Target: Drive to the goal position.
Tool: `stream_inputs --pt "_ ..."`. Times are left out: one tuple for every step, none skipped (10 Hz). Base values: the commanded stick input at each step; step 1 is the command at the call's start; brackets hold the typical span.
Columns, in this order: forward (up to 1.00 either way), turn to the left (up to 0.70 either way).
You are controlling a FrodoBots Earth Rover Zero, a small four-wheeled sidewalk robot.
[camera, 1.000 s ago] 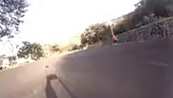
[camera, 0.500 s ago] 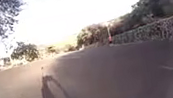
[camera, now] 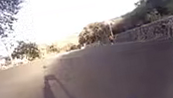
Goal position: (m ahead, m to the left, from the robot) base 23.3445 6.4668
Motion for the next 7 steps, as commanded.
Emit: stream_inputs --pt "0.85 0.0" --pt "0.85 0.0" --pt "0.85 0.0" --pt "0.85 0.0" --pt "0.85 0.0" --pt "0.85 0.0" --pt "0.85 0.0"
